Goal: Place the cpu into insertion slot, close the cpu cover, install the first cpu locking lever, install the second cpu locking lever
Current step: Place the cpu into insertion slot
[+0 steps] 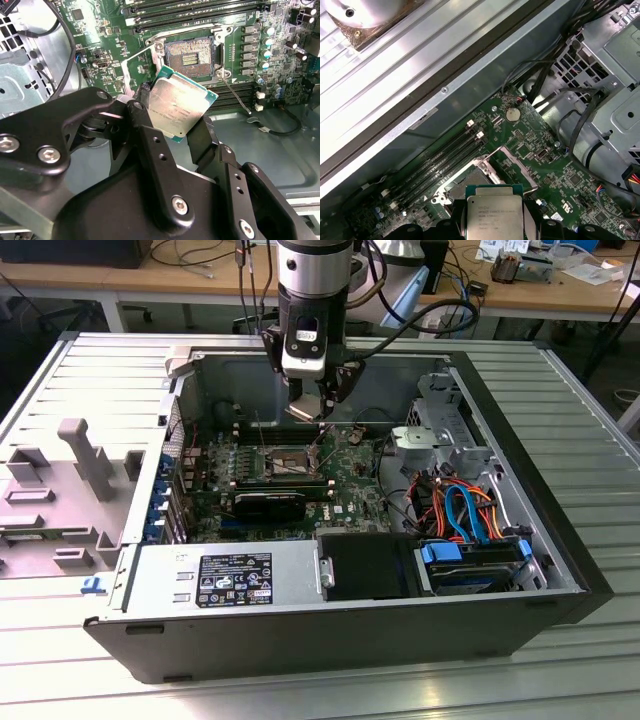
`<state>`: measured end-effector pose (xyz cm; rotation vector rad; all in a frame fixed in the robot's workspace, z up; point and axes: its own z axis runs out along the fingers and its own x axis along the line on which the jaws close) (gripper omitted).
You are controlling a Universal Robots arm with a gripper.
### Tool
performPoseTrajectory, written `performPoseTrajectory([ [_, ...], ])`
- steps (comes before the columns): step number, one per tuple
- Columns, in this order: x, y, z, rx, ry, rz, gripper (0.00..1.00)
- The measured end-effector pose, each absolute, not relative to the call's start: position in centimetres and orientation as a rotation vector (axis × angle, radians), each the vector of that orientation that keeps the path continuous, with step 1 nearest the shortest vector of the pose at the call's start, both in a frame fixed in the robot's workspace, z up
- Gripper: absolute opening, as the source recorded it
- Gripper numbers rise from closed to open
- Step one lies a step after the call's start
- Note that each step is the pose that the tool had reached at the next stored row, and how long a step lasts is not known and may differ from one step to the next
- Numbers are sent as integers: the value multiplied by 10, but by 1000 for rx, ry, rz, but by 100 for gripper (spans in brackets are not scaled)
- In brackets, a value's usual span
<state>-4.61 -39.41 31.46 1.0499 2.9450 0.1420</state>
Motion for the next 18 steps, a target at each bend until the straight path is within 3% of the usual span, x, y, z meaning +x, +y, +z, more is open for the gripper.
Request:
performPoseTrajectory([
  [18, -46, -394, 315, 1080, 2933, 142, 54],
])
